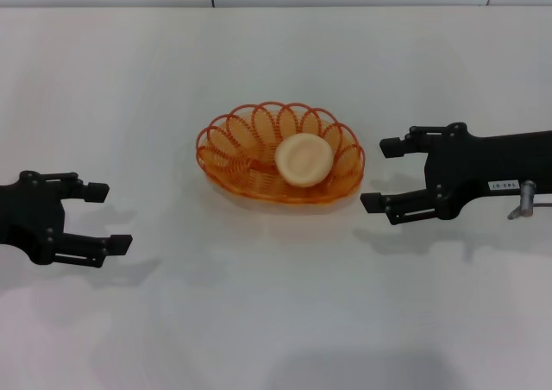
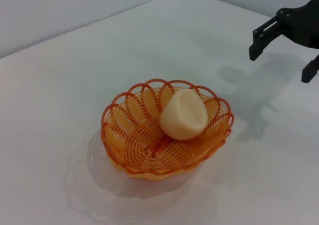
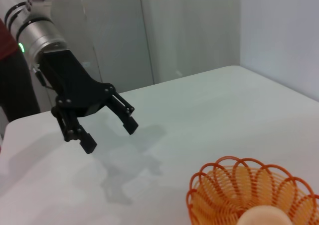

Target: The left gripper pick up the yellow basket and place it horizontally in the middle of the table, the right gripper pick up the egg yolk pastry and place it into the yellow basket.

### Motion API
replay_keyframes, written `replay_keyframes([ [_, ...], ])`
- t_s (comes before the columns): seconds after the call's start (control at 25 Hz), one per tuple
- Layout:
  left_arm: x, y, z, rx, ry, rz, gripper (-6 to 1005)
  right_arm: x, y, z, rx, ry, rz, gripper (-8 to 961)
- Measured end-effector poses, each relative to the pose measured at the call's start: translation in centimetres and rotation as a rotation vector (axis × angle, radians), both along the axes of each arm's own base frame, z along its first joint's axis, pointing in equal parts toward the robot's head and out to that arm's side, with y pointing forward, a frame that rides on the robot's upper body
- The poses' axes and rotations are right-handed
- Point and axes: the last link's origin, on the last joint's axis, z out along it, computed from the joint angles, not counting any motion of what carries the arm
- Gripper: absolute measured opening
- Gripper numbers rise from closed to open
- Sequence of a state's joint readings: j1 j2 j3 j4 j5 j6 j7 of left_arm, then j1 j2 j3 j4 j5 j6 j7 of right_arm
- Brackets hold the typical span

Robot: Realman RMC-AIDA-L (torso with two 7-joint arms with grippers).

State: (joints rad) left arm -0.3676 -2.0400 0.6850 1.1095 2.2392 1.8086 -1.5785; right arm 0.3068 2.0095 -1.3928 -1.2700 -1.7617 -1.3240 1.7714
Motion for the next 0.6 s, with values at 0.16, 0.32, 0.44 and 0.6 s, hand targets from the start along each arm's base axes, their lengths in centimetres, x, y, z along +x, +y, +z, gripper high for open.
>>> replay_keyframes([
  [0.16, 0.05, 0.08, 0.04, 0.001, 0.001, -0.003, 888, 0.32, 0.18, -0.03, 0.013, -0.014, -0.007, 850],
  [0.32, 0.20, 0.22, 0.01, 0.001, 0.000, -0.008, 888, 0.61, 0.30, -0.09, 0.019, -0.029, -0.013, 850],
  [0.44, 0.24, 0.25, -0.01, 0.000, -0.001, -0.008, 888, 0.51, 0.37, -0.06, 0.021, -0.029, -0.010, 850],
  [0.6, 0.28, 0.29, -0.01, 0.001, -0.001, -0.010, 887, 0.35, 0.41, 0.01, 0.023, -0.028, -0.006, 850],
])
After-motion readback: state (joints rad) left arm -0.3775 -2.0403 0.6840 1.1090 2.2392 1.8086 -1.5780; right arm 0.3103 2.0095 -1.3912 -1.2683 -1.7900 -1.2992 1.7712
